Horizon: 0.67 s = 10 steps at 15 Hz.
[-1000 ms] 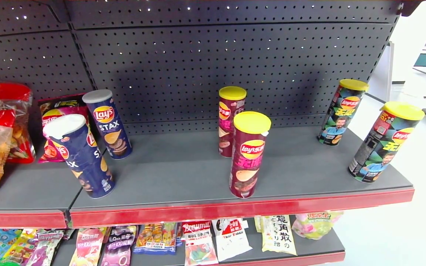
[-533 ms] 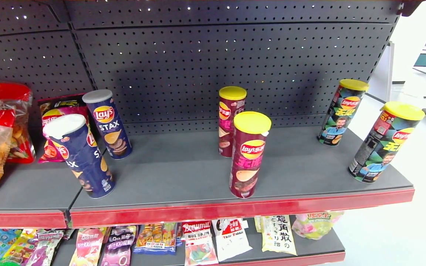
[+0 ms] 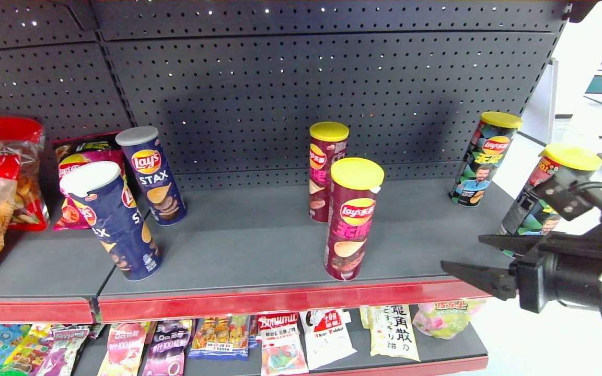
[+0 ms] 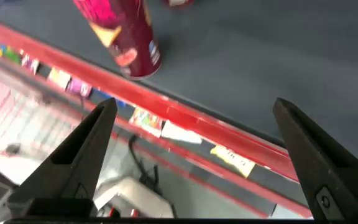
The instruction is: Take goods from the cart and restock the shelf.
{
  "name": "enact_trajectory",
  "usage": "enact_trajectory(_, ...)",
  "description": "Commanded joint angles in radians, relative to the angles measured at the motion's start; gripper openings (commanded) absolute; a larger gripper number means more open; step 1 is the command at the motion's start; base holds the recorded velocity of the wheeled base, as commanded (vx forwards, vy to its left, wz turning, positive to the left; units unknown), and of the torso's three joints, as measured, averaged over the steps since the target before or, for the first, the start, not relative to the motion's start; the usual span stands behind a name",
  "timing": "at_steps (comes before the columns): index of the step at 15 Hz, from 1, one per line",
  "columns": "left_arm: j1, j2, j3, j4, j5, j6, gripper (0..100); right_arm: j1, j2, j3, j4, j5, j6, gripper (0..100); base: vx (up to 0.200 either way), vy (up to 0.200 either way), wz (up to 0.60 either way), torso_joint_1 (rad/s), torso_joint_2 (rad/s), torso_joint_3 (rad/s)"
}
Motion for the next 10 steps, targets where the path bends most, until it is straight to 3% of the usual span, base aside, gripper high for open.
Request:
enact_trajectory(1,0.0,0.004,0.0,0.0,0.0,0.0,100,0.019,0.135,-0.023,-0.01,-0.002,-0.01,100,0.0,0.0,0.0,0.0,0.0,0.0)
enact_trajectory(3,0.0,0.004,0.0,0.0,0.0,0.0,100,0.021,0.201,-0.017,-0.079,-0.011,-0.009,100,0.0,0.0,0.0,0.0,0.0,0.0)
enact_trajectory(7,0.0,0.004,0.0,0.0,0.0,0.0,100,0.099,0.324,-0.058,-0.1,-0.198,-0.006,100,0.0,0.0,0.0,0.0,0.0,0.0)
enact_trajectory(10,0.0,0.003,0.0,0.0,0.0,0.0,100,0.131,0.398,-0.104,-0.097,-0.228,-0.007,100,0.0,0.0,0.0,0.0,0.0,0.0)
